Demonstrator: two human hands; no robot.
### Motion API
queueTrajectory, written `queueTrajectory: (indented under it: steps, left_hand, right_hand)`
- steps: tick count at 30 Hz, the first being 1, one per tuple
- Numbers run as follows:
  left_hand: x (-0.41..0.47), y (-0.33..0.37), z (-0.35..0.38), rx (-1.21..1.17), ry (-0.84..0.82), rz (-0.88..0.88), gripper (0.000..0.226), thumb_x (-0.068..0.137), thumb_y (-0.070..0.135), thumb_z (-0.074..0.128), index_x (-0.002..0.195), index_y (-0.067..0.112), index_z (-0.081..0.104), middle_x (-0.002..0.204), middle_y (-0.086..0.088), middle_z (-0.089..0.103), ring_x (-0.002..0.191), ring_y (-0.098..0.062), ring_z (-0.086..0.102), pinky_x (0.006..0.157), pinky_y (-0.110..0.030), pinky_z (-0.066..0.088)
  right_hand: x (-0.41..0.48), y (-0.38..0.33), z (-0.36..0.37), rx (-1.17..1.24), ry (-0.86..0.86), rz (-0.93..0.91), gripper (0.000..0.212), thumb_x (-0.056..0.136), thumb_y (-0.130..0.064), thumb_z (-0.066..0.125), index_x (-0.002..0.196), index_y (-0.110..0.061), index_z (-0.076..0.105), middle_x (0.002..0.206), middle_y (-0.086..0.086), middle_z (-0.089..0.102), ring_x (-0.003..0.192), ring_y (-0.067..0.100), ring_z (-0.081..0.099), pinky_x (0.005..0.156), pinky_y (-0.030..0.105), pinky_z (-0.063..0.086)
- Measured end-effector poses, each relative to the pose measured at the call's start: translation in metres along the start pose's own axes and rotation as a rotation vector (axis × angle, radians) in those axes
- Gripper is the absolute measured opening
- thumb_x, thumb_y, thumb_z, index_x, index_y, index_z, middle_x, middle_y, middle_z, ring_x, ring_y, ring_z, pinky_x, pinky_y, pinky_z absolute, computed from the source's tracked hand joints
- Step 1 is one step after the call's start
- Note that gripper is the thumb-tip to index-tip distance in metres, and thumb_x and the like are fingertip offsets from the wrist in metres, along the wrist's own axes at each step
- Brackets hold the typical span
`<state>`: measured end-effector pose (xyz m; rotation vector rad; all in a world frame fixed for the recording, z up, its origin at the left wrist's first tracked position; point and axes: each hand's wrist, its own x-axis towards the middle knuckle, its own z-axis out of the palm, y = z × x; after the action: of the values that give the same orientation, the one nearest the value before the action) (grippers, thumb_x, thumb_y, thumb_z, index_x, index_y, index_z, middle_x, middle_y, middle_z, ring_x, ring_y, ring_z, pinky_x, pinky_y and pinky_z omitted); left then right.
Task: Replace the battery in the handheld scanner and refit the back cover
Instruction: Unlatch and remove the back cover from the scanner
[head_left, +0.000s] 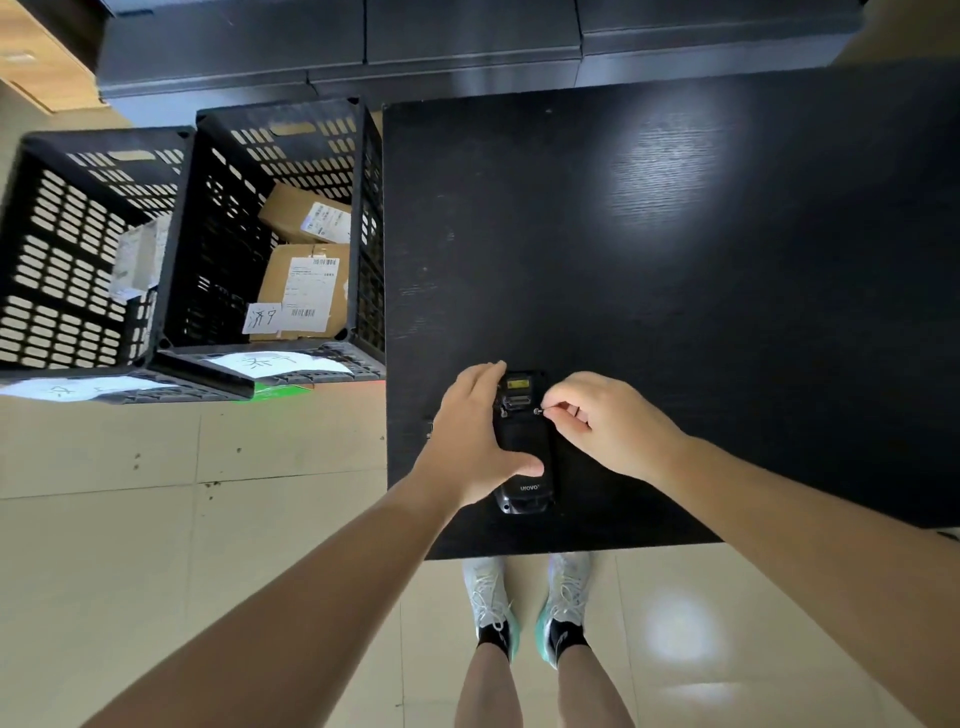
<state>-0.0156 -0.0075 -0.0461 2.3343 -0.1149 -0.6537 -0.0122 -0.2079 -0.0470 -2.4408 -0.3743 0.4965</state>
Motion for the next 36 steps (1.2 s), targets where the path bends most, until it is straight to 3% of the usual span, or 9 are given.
queueTrajectory:
  steps: [6,10,13,17,21,27,32,36]
  left_hand:
    - [0.001,-0.004,-0.001,-0.04,0.006,0.022,0.112,0.052,0.042,0.09,0.147,0.024,0.033,0.146,0.011,0.035,0.136,-0.011,0.033,0.114,-0.033,0.033]
    - [0.001,-0.007,-0.001,-0.042,0.016,0.036,0.111,0.052,0.044,0.09,0.147,0.026,0.035,0.146,0.012,0.037,0.136,-0.008,0.032,0.11,-0.024,0.028]
    - [0.001,-0.008,-0.002,-0.038,0.017,0.041,0.111,0.052,0.044,0.091,0.147,0.027,0.035,0.148,0.012,0.037,0.136,-0.008,0.03,0.107,-0.021,0.023]
    - [0.001,-0.009,-0.002,-0.011,0.008,0.052,0.115,0.053,0.047,0.09,0.15,0.026,0.032,0.152,0.01,0.034,0.141,-0.011,0.027,0.113,-0.026,0.023]
    - [0.0,-0.011,-0.002,0.001,0.0,0.06,0.116,0.055,0.049,0.09,0.151,0.028,0.03,0.154,0.011,0.032,0.143,-0.01,0.023,0.118,-0.032,0.024]
    - [0.0,-0.012,-0.002,0.009,0.0,0.069,0.117,0.056,0.05,0.089,0.152,0.028,0.027,0.156,0.011,0.03,0.144,-0.009,0.021,0.117,-0.029,0.022]
    - [-0.001,-0.011,-0.002,0.017,0.004,0.07,0.119,0.054,0.053,0.089,0.153,0.028,0.027,0.156,0.011,0.03,0.144,-0.01,0.022,0.12,-0.036,0.024]
    - [0.001,-0.012,-0.001,0.029,0.003,0.076,0.119,0.054,0.053,0.088,0.153,0.026,0.028,0.155,0.01,0.032,0.143,-0.011,0.025,0.12,-0.039,0.025]
  right_hand:
    - [0.007,0.009,-0.005,-0.056,-0.056,-0.124,0.009,0.095,-0.019,0.058,0.1,-0.019,0.066,0.099,-0.005,0.061,0.077,0.009,0.057,0.065,0.026,0.051]
    - [0.015,0.016,-0.005,-0.137,-0.044,-0.238,0.006,0.092,-0.015,0.06,0.093,-0.016,0.066,0.092,-0.005,0.059,0.076,0.008,0.047,0.059,0.018,0.035]
    - [0.018,0.019,-0.005,-0.192,-0.046,-0.303,0.004,0.089,-0.012,0.062,0.088,-0.013,0.066,0.089,-0.002,0.06,0.075,0.013,0.049,0.055,0.019,0.033]
    - [0.026,0.021,-0.007,-0.264,-0.084,-0.407,0.006,0.091,-0.013,0.06,0.088,-0.011,0.065,0.09,0.001,0.062,0.077,0.019,0.058,0.055,0.029,0.047]
    - [0.035,0.025,-0.008,-0.334,-0.125,-0.495,0.007,0.09,-0.012,0.06,0.083,-0.013,0.06,0.085,0.0,0.06,0.07,0.017,0.055,0.053,0.026,0.044]
    - [0.045,0.028,-0.013,-0.335,-0.124,-0.61,0.01,0.088,-0.014,0.055,0.079,-0.012,0.059,0.077,-0.001,0.058,0.064,0.01,0.041,0.054,0.02,0.034]
    - [0.059,0.03,-0.02,-0.401,-0.19,-0.751,0.007,0.088,-0.012,0.059,0.082,-0.013,0.062,0.073,-0.001,0.057,0.058,0.009,0.039,0.048,0.022,0.039]
    - [0.071,0.027,-0.026,-0.429,-0.21,-0.87,0.019,0.089,-0.017,0.044,0.078,-0.011,0.059,0.065,0.001,0.051,0.05,0.013,0.035,0.044,0.024,0.032]
